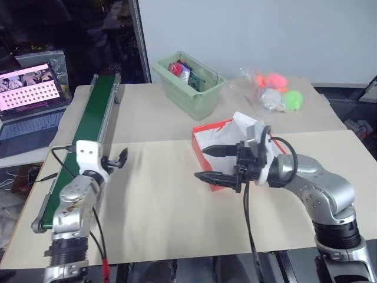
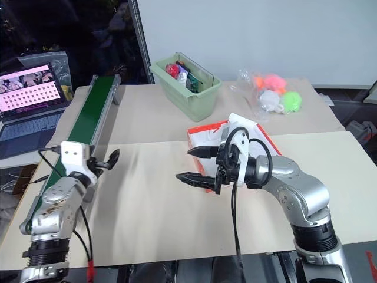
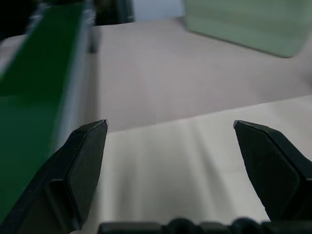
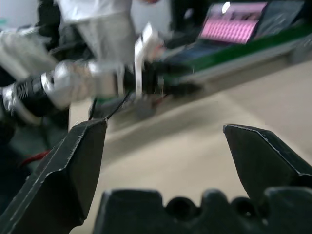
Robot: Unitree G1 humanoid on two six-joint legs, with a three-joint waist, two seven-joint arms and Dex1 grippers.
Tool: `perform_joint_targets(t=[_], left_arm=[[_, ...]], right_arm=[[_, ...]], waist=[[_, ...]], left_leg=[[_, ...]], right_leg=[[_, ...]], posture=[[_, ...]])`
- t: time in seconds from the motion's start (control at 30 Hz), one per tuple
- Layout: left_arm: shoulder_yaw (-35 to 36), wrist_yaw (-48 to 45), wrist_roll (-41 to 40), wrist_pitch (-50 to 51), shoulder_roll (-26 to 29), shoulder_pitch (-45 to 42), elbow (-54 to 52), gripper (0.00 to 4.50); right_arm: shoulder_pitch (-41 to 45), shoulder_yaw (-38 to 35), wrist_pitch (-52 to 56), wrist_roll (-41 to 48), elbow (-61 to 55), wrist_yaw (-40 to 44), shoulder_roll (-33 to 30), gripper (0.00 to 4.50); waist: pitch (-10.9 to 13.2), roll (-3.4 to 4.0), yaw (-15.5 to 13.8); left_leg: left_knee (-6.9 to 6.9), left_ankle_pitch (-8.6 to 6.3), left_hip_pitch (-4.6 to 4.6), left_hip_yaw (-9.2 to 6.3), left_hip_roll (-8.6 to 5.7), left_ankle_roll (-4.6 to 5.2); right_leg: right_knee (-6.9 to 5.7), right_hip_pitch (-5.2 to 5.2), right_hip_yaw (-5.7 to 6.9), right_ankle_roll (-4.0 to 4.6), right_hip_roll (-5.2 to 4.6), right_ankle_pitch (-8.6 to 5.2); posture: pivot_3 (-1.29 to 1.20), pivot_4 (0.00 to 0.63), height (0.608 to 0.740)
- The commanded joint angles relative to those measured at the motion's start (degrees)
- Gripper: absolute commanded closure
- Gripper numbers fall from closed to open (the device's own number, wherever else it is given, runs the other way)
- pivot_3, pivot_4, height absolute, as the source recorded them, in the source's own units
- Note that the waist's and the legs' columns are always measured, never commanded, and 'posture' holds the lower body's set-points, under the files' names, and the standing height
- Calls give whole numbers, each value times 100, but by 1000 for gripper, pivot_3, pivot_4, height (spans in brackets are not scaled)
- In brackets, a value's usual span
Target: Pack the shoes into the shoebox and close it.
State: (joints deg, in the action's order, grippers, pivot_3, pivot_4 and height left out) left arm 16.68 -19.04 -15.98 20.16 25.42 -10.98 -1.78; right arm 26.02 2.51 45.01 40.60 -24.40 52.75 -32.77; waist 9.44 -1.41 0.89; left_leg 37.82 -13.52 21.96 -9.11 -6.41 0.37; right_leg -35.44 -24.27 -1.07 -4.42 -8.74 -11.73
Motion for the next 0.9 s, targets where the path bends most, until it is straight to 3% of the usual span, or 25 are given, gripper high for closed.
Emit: perform_joint_targets(t=[0.03,0.23,0.33,0.6,0.9], left_arm=[[370,-423,-83,38,531,454,-255,72],[1070,-600,-18,-194,1161,989,108,72],[1268,-485,-7,-216,1214,1019,203,72],[917,205,80,-168,517,761,-212,72],[801,288,38,-52,469,397,-32,72]], right_arm=[[211,86,-254,-93,31,61,22,0],[251,240,-351,-249,95,-67,190,0],[238,289,-370,-266,131,-107,281,0],[117,309,-420,-371,152,-332,521,0],[36,404,-436,-495,107,-429,539,0]], waist=[[0,0,9],[0,1,4],[0,1,-12],[0,0,-52],[0,0,-5]], left_leg=[[0,-4,-1,1,10,-7],[-4,-20,0,5,40,-26],[-4,-21,-1,4,40,-27],[-3,-21,0,4,37,-28],[-3,-21,-4,12,39,-28]], right_leg=[[2,-1,-1,4,10,2],[2,-24,0,16,38,8],[4,-21,-1,20,37,10],[11,-15,-1,23,34,13],[8,-19,-3,26,37,14]], posture=[[0,150,740],[0,150,740],[0,150,740],[0,150,740],[0,150,740]])
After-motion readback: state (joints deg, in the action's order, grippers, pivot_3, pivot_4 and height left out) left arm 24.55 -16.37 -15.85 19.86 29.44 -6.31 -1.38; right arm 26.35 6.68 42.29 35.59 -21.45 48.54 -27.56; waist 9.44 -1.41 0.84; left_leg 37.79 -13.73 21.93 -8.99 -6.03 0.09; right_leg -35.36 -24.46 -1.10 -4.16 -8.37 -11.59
